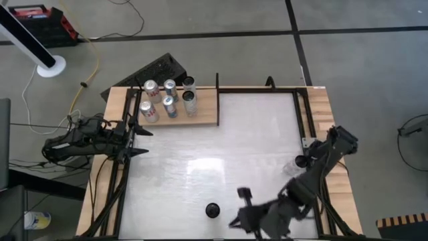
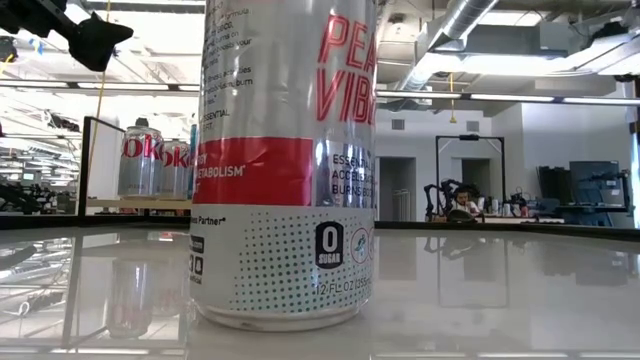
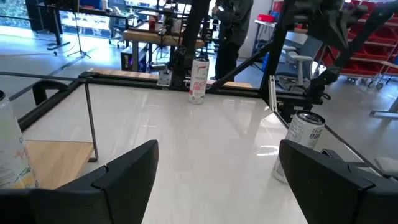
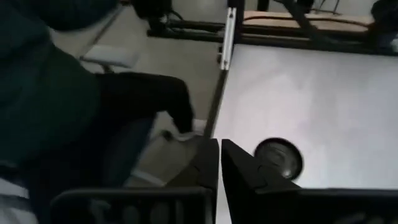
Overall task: Place canned beverage on shelf
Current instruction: Put the bottom white-pink soda can on the shelf
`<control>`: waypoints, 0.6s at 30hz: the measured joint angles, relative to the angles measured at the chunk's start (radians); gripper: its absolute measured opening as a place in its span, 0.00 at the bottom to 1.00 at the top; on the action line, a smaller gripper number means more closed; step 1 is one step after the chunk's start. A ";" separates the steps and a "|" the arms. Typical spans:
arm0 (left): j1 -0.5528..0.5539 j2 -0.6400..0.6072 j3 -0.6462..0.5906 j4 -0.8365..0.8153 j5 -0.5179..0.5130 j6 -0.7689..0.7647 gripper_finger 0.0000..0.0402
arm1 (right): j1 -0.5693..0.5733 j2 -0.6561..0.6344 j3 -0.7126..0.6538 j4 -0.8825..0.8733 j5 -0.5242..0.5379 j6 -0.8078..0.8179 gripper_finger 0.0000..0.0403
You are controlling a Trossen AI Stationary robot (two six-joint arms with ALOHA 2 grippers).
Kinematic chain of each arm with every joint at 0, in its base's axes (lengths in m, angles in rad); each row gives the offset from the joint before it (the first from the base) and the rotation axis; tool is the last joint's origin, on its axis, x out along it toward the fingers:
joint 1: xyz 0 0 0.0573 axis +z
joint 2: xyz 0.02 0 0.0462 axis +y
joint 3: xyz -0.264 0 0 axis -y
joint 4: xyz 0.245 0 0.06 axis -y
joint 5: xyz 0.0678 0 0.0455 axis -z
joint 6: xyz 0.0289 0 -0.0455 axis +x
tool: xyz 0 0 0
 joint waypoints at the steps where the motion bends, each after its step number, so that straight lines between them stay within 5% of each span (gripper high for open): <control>1: 0.000 0.000 0.000 0.000 0.004 0.000 0.79 | 0.029 0.005 -0.003 0.005 0.027 -0.012 0.11; 7: 0.000 0.000 0.000 0.003 0.022 0.004 0.79 | 0.075 0.040 -0.005 0.073 0.149 -0.054 0.13; 18: 0.000 0.000 0.000 0.003 0.022 0.004 0.79 | -0.037 0.104 -0.004 0.167 0.147 -0.105 0.18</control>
